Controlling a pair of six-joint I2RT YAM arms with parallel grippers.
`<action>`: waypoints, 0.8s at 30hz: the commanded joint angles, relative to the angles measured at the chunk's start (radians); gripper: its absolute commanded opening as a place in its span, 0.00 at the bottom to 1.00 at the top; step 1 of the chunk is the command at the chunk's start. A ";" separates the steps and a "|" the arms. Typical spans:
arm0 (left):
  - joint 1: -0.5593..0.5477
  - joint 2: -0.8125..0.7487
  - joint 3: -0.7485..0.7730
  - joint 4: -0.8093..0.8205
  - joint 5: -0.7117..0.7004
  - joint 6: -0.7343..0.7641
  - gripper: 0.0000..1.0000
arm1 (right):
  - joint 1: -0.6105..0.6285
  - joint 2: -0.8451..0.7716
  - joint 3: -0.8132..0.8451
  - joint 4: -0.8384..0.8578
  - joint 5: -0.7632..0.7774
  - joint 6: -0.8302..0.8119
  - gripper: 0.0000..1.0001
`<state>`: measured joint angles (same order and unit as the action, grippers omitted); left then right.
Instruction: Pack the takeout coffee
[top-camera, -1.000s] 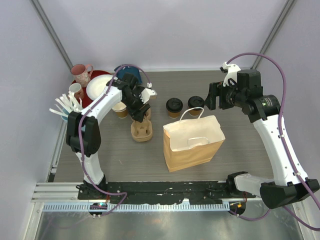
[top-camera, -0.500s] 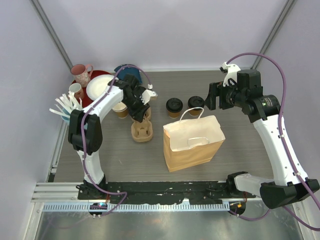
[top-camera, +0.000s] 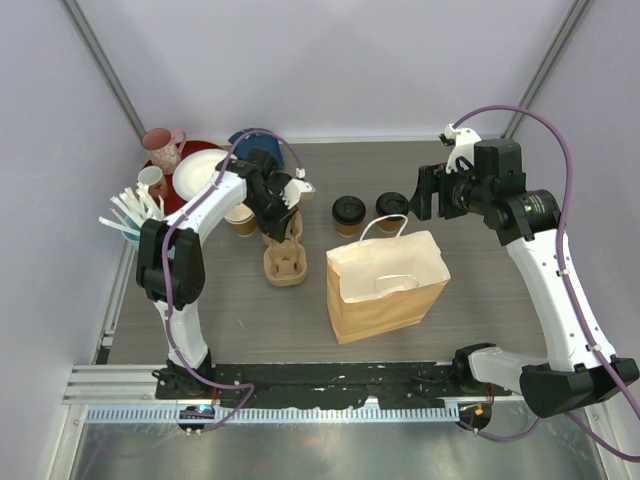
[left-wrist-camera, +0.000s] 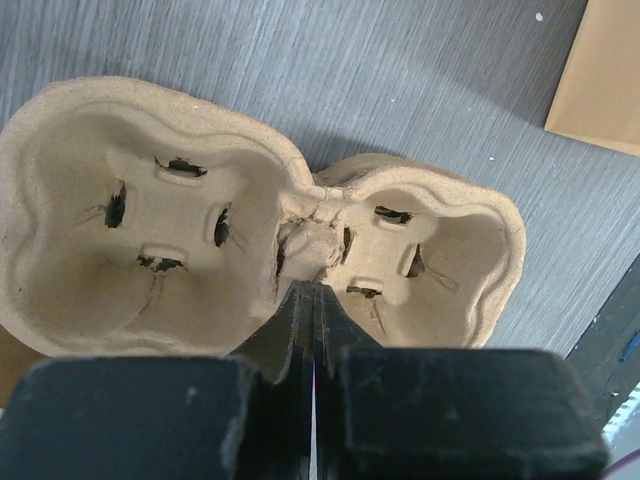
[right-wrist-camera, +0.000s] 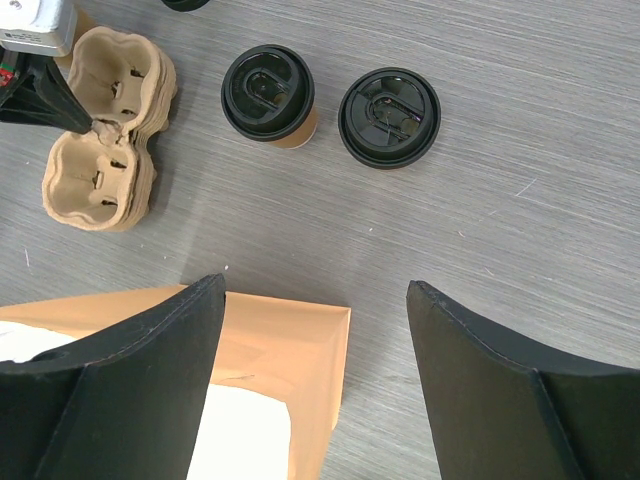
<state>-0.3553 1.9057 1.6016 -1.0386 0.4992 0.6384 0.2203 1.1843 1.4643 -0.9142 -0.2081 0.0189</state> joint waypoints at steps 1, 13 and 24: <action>-0.004 -0.014 0.043 -0.024 0.055 0.006 0.00 | -0.001 -0.025 0.013 0.000 -0.013 -0.016 0.79; -0.057 -0.024 -0.028 0.097 -0.140 0.001 0.58 | -0.001 -0.017 0.007 0.000 -0.025 -0.016 0.79; -0.063 0.006 -0.012 0.054 -0.153 0.026 0.41 | -0.001 -0.020 0.008 -0.003 -0.027 -0.016 0.79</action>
<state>-0.4225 1.9228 1.5764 -0.9825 0.3504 0.6449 0.2203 1.1843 1.4639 -0.9154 -0.2211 0.0151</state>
